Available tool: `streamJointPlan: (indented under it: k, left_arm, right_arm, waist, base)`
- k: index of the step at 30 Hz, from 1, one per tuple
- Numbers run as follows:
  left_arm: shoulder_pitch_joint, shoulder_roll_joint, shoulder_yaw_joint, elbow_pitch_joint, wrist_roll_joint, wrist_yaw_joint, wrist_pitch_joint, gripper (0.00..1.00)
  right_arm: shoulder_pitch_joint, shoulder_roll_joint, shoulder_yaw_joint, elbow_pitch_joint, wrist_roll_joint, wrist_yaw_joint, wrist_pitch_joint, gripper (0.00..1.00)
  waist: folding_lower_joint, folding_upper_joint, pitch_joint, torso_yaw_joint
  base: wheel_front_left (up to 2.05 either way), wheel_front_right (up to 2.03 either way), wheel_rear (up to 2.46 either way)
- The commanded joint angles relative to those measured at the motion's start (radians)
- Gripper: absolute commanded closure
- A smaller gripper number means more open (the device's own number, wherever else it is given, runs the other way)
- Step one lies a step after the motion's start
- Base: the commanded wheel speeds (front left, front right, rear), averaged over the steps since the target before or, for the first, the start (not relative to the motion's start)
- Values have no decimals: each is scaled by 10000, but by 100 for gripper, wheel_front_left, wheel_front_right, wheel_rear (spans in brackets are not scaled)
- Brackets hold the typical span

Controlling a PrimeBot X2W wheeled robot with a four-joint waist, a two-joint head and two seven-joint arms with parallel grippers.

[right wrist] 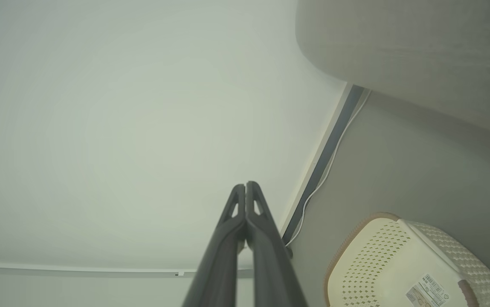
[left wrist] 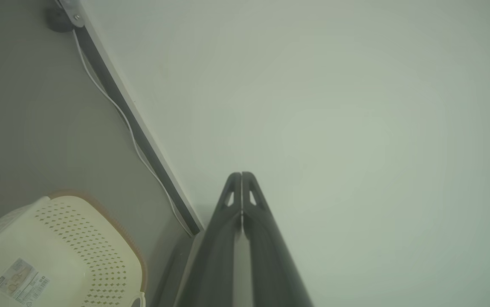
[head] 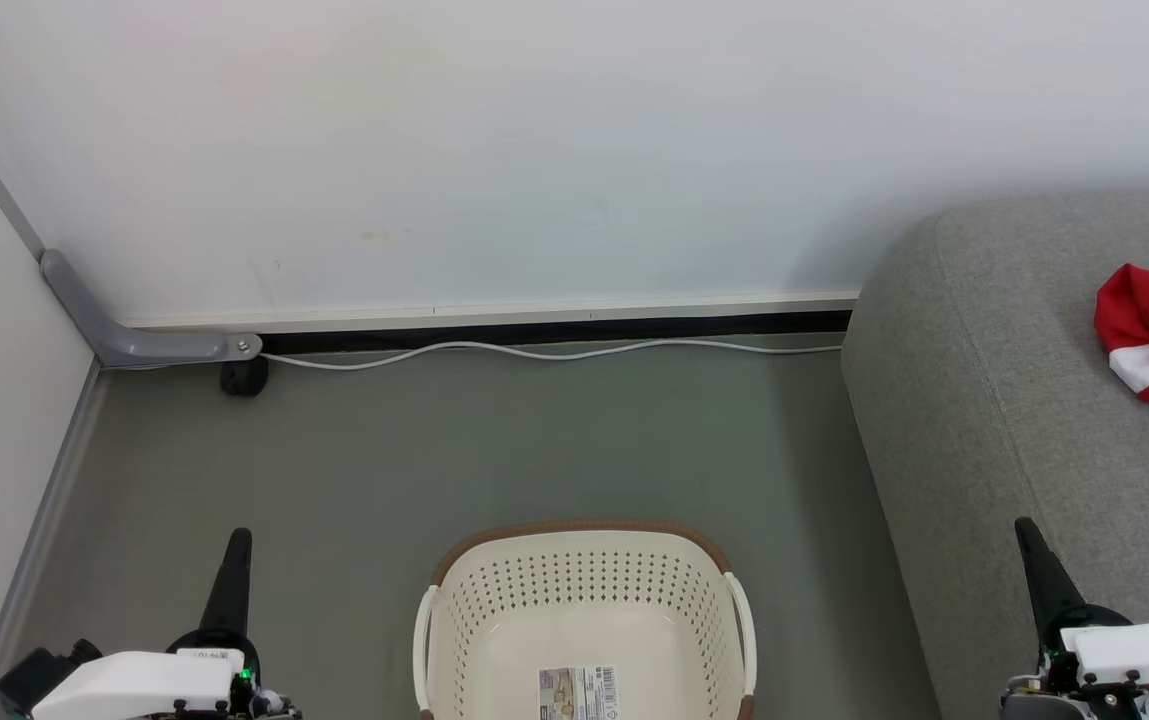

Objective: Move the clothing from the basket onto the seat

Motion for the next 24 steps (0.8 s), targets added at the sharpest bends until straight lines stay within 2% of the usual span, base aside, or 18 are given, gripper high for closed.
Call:
streamJointPlan:
  k: [1,19,24]
  left_arm:
    - [-567,194,287,-338,-312,-37,104,100]
    - [-814,224,343,-516,-2255,-42,592,100]
    - [-820,225,344,-521,-2306,-42,604,100]
  right_arm:
    - [-449,-107,110,-351,305,15,127,100]
    - [-485,-101,-220,-669,2192,16,614,100]
    - [-486,-101,-229,-677,2241,16,626,100]
  waist:
    - [-1,0,2,1]
    - [-1,0,23,7]
    - [-1,0,23,7]
  base:
    - [0,0,0]
    - [0,0,0]
    - [0,0,0]
